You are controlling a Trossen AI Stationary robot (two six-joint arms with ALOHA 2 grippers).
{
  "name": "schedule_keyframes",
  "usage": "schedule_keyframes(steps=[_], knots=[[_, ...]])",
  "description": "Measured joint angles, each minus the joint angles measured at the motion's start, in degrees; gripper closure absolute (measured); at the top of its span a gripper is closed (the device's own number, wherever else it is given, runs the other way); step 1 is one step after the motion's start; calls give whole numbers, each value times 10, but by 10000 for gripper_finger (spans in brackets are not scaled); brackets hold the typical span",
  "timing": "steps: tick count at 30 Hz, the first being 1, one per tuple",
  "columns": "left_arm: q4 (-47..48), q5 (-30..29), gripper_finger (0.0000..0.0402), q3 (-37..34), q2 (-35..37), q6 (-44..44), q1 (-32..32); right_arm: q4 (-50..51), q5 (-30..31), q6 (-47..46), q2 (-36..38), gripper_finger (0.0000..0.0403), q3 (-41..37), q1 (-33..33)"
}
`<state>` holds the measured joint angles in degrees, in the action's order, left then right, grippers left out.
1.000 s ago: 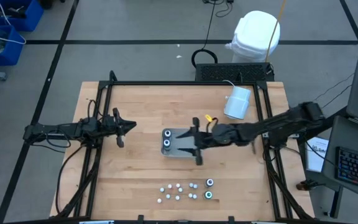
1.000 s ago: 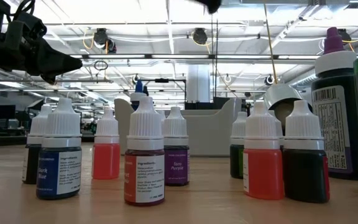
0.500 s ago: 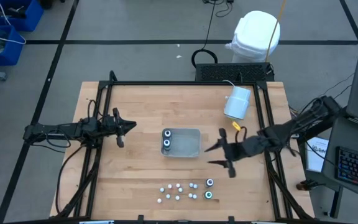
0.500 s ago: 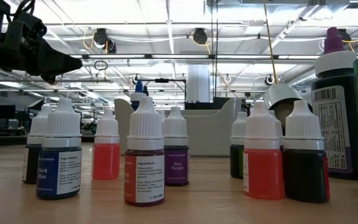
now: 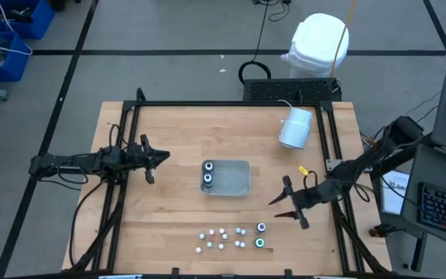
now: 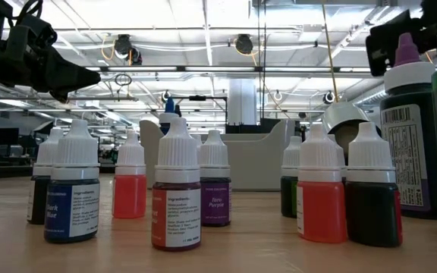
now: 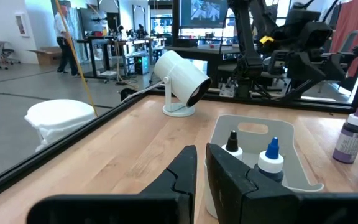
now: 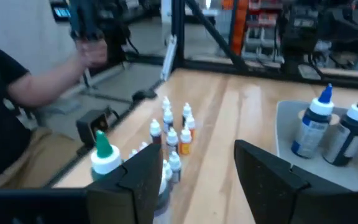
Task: Pick & Place food coloring
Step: Put the big purple bottle into the gray bin
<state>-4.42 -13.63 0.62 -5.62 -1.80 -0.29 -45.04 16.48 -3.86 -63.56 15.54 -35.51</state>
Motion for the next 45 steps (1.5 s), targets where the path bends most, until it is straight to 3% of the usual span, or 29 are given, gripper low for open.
schedule_keyframes(steps=[10, 21, 36, 45], knots=[[0, 0, 362, 0, 0, -2, 0, -70, 2, 0, -119, 158, 19, -2], [0, 0, 362, 0, 0, -4, 0, -87, -3, -30, -248, 151, 79, -3], [0, 0, 362, 0, 0, -4, 0, -97, -17, -29, -263, 153, 86, -17], [0, 0, 362, 0, 0, -4, 0, -96, 28, -23, -263, 153, 86, 7]])
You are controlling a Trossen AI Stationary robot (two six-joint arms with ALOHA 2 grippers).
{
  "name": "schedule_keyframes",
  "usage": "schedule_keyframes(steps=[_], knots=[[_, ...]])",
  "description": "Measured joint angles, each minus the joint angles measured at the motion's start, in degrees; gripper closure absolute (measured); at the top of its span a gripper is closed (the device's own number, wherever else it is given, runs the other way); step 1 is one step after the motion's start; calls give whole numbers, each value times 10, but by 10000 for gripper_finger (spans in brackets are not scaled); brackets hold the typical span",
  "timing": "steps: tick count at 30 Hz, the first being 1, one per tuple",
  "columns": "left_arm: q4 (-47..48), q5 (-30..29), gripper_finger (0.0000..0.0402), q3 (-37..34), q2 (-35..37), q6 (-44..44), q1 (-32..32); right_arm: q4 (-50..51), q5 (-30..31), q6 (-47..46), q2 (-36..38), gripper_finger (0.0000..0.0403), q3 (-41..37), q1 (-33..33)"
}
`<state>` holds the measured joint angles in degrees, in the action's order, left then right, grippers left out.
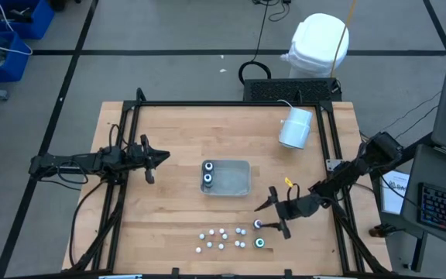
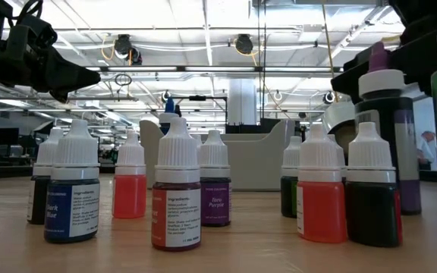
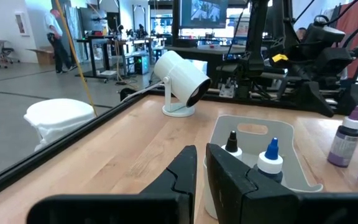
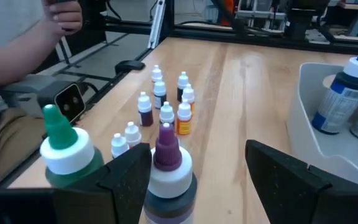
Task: Pick & Place food coloring
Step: Put the big purple bottle into the gray bin
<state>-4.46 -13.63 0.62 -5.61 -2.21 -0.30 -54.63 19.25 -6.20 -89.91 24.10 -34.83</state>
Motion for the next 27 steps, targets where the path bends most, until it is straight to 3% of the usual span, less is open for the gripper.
schedule_keyframes(steps=[7, 13, 23, 27], knots=[[0, 0, 362, 0, 0, 0, 0, 2, -2, -1, 3, 154, 0, 8], [0, 0, 362, 0, 0, 0, 0, 0, -56, -24, 3, 154, -1, 15], [0, 0, 362, 0, 0, 0, 0, -2, -61, -26, 4, 154, -1, 33], [0, 0, 362, 0, 0, 0, 0, -2, -104, -35, 4, 154, -1, 38]])
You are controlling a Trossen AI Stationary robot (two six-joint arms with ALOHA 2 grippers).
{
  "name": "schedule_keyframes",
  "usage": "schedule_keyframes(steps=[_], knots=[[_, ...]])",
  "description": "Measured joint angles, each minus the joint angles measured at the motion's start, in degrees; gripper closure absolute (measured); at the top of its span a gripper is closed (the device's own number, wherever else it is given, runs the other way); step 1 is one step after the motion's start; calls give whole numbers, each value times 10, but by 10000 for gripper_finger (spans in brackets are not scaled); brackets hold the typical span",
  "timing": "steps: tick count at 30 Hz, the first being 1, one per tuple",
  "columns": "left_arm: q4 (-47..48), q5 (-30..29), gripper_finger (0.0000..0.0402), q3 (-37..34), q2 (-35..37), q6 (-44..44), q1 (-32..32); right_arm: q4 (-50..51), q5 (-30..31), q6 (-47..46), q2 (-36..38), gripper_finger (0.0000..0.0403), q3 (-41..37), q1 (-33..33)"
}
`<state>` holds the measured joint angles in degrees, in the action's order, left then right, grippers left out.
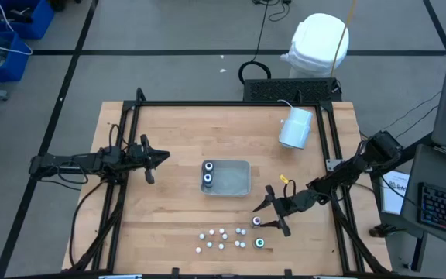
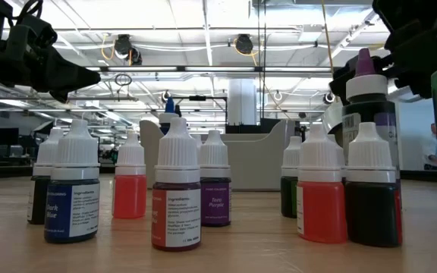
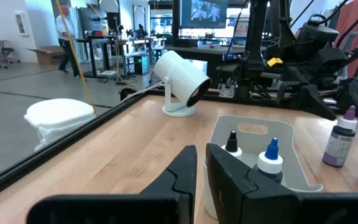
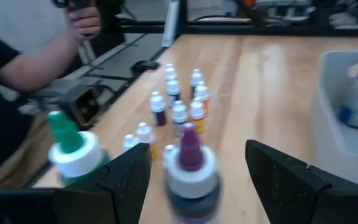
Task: Pick & Place food coloring
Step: Put the big purple bottle into the gray bin
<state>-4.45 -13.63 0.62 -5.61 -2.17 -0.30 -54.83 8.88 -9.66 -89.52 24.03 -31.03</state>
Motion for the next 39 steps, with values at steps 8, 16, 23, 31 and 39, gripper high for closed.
schedule_keyframes(steps=[8, 16, 23, 31, 39], knots=[[0, 0, 362, 0, 0, 0, 0, 7, -16, -17, 0, 154, 0, -2], [0, 0, 362, 0, 0, 0, 0, 3, 3, -17, -3, 167, 0, -2], [0, 0, 362, 0, 0, 0, 0, -6, 3, -21, -25, 178, 12, -2], [0, 0, 362, 0, 0, 0, 0, -1, 3, -8, -52, 179, 35, -2], [4, 0, 362, 0, 0, 0, 0, 19, 3, -7, -52, 194, 35, -2]])
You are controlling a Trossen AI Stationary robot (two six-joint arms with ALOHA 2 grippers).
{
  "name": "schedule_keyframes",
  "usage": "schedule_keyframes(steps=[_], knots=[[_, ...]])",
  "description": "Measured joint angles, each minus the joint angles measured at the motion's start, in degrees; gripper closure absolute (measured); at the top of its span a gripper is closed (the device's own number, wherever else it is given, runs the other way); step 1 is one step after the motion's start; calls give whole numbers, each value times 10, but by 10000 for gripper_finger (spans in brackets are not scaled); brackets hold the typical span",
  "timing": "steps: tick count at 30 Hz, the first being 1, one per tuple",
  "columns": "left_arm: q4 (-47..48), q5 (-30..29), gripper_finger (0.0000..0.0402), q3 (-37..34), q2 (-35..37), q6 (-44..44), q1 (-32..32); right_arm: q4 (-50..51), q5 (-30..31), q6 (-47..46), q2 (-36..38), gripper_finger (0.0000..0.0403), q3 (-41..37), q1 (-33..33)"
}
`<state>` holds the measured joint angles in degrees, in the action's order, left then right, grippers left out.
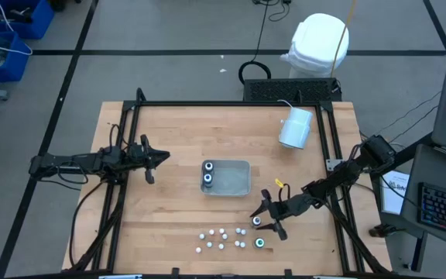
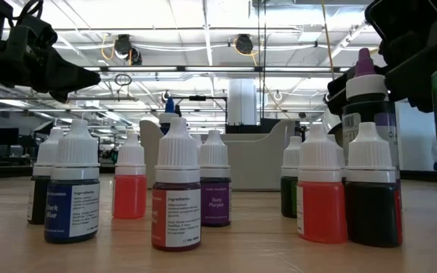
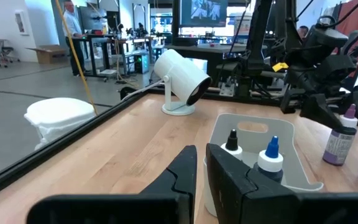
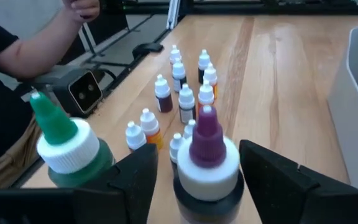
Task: Pick & Place food coloring
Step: Put the big purple bottle into the gray bin
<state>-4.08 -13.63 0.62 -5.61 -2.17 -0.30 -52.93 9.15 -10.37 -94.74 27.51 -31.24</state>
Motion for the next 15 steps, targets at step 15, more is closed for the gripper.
schedule_keyframes(steps=[15], knots=[[0, 0, 362, 0, 0, 0, 0, 23, -3, 20, 39, 292, 18, 2]])
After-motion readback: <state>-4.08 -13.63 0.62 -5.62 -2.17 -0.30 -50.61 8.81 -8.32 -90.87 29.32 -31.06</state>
